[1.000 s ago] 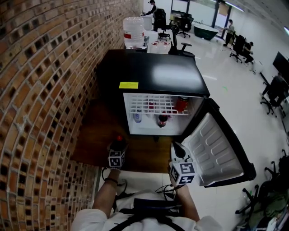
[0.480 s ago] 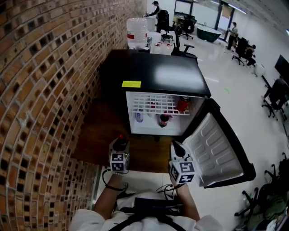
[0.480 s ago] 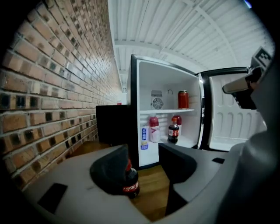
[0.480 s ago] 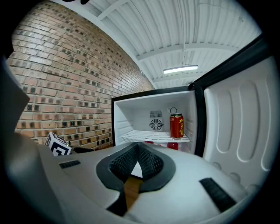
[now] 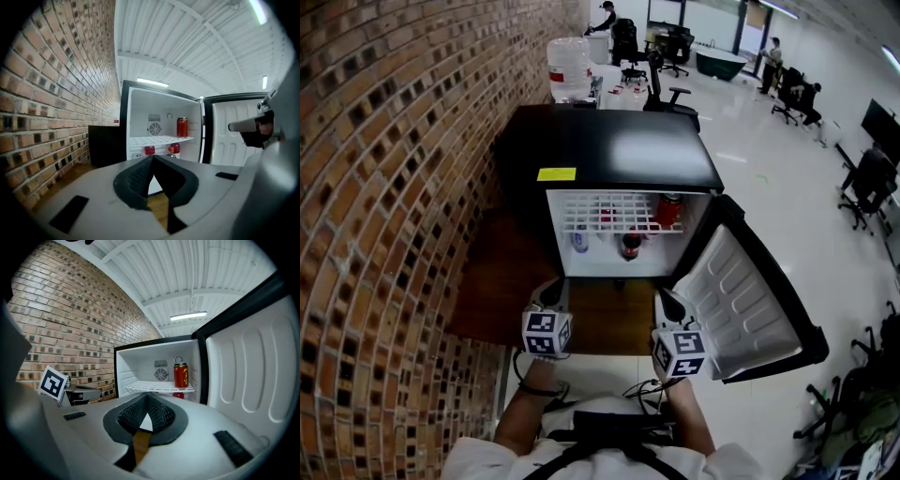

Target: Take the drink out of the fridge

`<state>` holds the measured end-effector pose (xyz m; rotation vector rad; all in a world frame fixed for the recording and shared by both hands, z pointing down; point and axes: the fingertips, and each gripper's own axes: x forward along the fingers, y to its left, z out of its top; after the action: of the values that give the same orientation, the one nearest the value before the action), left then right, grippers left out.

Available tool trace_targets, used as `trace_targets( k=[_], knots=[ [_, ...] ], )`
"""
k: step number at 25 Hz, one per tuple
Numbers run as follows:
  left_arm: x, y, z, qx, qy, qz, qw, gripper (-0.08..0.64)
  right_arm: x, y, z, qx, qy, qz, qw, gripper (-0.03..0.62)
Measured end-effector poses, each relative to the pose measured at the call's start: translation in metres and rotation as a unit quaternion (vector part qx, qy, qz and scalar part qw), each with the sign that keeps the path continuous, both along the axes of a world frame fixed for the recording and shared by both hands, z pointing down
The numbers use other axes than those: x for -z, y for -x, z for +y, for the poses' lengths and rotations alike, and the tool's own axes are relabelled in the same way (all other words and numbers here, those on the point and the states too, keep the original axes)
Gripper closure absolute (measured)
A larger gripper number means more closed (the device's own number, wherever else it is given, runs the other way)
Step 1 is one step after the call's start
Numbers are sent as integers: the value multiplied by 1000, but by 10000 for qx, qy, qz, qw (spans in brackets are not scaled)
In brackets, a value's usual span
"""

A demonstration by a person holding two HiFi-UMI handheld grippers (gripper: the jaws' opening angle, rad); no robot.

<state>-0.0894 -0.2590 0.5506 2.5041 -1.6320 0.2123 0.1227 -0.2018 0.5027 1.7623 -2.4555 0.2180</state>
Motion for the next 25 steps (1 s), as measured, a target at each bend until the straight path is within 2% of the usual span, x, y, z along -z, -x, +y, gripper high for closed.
trace_targets(
  k=[8,14,25],
  knots=[
    [31,-31,13,-407,14,370,9985,560,-5,0,2,9,95,134,9999,581],
    [37,-49,17,-602,-2,328,9976,560,1,2,2,28,19,126,9999,581],
    [31,-53,22,-620,96,416,9972,560,4,1,4,15,-8,144,9999,581]
  ],
)
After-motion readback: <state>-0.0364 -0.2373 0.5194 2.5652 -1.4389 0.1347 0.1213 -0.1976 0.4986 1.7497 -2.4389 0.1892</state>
